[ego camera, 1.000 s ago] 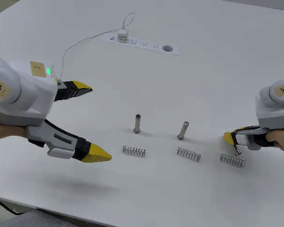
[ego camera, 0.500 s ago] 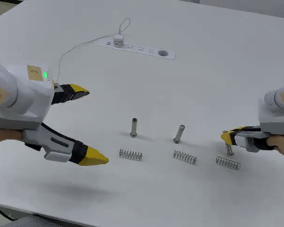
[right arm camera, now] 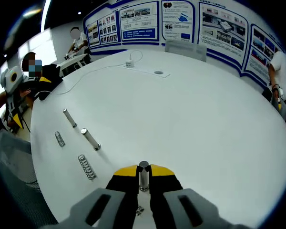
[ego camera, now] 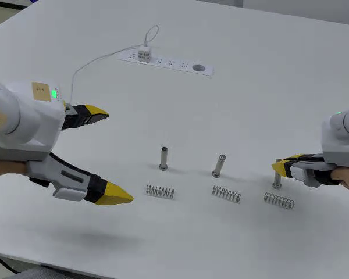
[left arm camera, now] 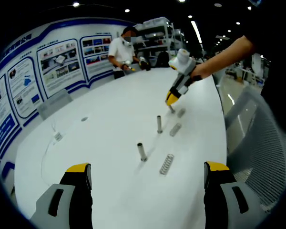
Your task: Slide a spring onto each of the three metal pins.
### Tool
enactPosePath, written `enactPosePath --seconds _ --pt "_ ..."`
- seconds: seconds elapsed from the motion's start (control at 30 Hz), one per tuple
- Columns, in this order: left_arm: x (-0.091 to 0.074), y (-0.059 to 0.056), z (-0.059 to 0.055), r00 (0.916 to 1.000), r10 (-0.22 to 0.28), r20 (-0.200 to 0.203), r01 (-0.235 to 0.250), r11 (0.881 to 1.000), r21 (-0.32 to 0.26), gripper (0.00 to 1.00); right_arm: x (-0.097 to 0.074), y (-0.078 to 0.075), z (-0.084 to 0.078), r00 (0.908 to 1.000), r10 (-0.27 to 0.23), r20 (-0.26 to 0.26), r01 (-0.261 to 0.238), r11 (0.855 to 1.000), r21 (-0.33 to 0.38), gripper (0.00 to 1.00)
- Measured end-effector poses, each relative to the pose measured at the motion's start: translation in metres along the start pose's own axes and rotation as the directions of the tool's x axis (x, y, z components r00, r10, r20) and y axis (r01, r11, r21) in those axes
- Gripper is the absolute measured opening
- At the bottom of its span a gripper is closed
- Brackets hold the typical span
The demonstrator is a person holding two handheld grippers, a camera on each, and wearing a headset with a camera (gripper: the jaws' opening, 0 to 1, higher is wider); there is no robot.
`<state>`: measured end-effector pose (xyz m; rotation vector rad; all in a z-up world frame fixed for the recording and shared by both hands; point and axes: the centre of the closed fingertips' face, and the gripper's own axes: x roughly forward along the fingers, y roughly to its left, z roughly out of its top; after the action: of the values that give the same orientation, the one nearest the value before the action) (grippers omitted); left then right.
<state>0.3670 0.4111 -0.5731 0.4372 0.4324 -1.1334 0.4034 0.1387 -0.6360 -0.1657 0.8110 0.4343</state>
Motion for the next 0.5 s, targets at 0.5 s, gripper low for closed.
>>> enactPosePath --seconds 0.5 --pt "0.0002 -0.0019 0.0027 1.0 -0.003 -0.004 0.003 1.0 0.007 1.0 -0.0063 -0.0015 -0.002 0.9991 0.002 0.043 -0.002 1.0 0.008 0.08"
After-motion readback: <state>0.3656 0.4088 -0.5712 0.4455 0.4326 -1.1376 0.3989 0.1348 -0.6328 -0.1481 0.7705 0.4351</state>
